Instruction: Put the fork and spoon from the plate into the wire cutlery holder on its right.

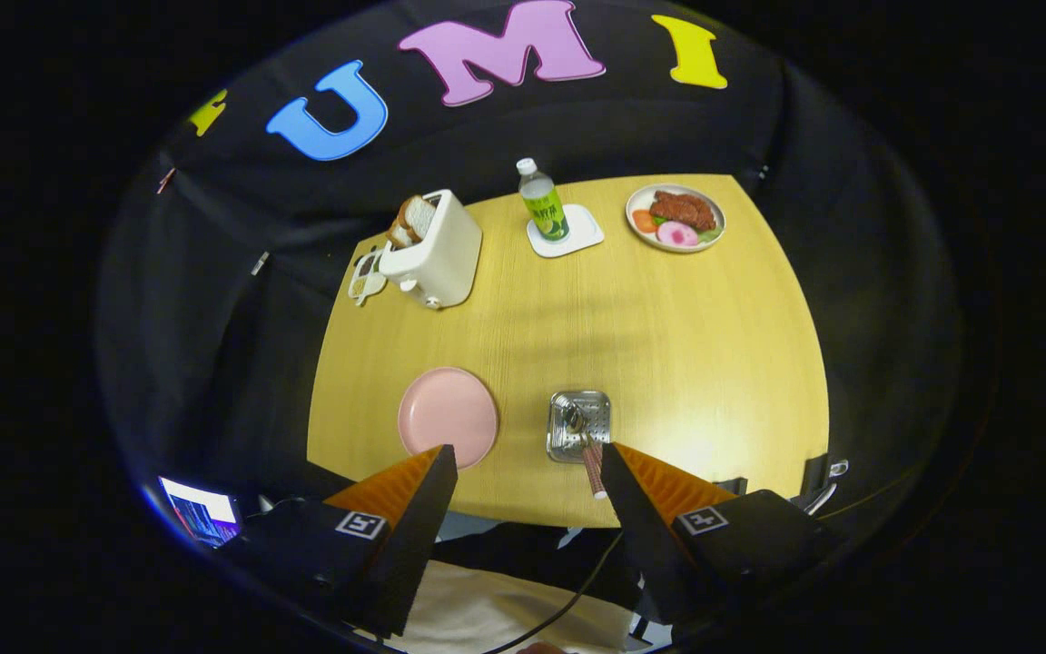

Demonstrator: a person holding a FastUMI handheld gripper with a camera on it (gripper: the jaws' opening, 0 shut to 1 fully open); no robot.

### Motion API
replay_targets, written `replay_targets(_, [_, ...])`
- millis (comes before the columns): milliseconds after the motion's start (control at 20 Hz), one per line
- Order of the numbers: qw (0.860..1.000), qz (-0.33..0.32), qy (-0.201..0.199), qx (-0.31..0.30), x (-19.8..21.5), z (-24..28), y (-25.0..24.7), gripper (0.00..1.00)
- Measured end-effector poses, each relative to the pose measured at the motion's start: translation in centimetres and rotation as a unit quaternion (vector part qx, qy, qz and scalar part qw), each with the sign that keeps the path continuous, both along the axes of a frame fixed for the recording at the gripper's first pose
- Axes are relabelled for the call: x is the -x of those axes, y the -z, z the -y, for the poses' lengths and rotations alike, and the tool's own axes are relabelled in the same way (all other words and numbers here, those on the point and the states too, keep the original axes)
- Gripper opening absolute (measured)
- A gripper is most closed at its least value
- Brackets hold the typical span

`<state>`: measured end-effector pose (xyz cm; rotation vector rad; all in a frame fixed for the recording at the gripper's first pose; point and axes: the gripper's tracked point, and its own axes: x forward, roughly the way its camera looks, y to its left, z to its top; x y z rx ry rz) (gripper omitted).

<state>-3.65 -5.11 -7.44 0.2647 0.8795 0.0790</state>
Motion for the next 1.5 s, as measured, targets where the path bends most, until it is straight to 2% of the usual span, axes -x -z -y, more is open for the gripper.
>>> replay_targets(100, [0.998, 0.06, 0.015, 0.021, -0.4, 0.2, -2.2, 0.99])
replay_targets(250, [0.985, 0.162, 0.037, 0.052, -1.1, -0.2, -6.5, 0.99])
replay_targets(400, [0.962, 0.254, 0.057, 0.08, -1.0, -0.7, -10.9, 0.99])
replay_targets(600, [0.917, 0.367, 0.083, 0.13, -0.4, -1.0, -17.0, 0.99])
replay_targets(800, [0.895, 0.42, 0.098, 0.111, 0.2, -2.1, -20.3, 0.99])
replay_targets(1100, [0.887, 0.437, 0.104, 0.111, -0.2, -3.9, -20.6, 0.99])
replay_targets(1350, [0.891, 0.439, 0.079, 0.087, -1.0, -6.6, -18.7, 0.99])
replay_targets(1500, [0.89, 0.441, 0.072, 0.085, -1.4, -6.1, -17.7, 0.99])
